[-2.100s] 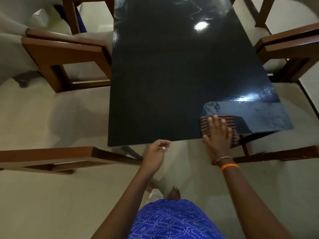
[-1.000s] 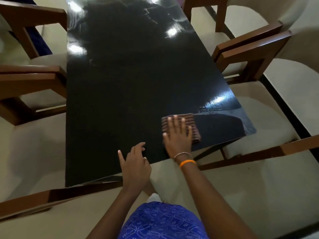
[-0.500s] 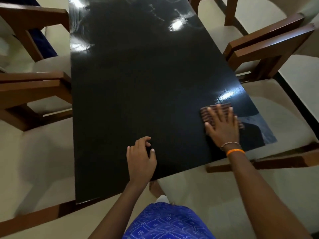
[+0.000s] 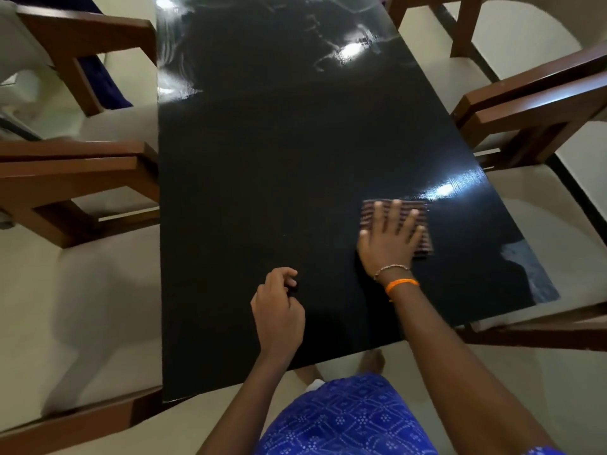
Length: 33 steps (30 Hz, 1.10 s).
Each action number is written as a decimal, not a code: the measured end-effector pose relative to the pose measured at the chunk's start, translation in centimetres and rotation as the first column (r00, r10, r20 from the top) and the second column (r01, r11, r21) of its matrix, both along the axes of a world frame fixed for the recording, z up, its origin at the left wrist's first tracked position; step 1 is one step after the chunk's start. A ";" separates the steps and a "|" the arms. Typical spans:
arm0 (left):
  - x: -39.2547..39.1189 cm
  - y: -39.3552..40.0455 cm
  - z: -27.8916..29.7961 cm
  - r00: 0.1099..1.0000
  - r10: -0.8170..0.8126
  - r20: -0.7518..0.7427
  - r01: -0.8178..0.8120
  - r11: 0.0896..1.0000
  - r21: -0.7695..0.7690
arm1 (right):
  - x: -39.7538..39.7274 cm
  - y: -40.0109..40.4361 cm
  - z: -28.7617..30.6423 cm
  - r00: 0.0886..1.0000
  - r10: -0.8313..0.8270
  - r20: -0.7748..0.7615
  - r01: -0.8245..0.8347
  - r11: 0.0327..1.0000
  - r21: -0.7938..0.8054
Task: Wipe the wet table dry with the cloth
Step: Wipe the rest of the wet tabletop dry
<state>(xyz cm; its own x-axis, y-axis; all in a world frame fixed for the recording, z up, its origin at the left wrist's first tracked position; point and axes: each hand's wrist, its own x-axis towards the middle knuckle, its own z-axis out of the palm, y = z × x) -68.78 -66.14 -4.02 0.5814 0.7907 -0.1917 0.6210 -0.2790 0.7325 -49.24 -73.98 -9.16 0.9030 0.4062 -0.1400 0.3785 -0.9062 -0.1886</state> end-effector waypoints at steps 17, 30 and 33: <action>6.0 -5.9 -0.2 0.991 -0.043 -0.123 0.055 0.994 0.093 | 4.4 2.9 -0.5 0.791 0.610 0.039 -0.611 0.787 0.087; 14.9 -12.8 -0.3 0.960 -0.241 -0.141 0.257 0.960 0.109 | 23.0 -10.0 -0.7 0.994 0.108 0.029 -0.109 0.993 0.040; 15.8 -14.5 -0.4 0.947 -0.287 -0.143 0.303 0.947 0.110 | 23.1 -9.8 -0.8 0.993 0.113 0.025 -0.114 0.993 0.039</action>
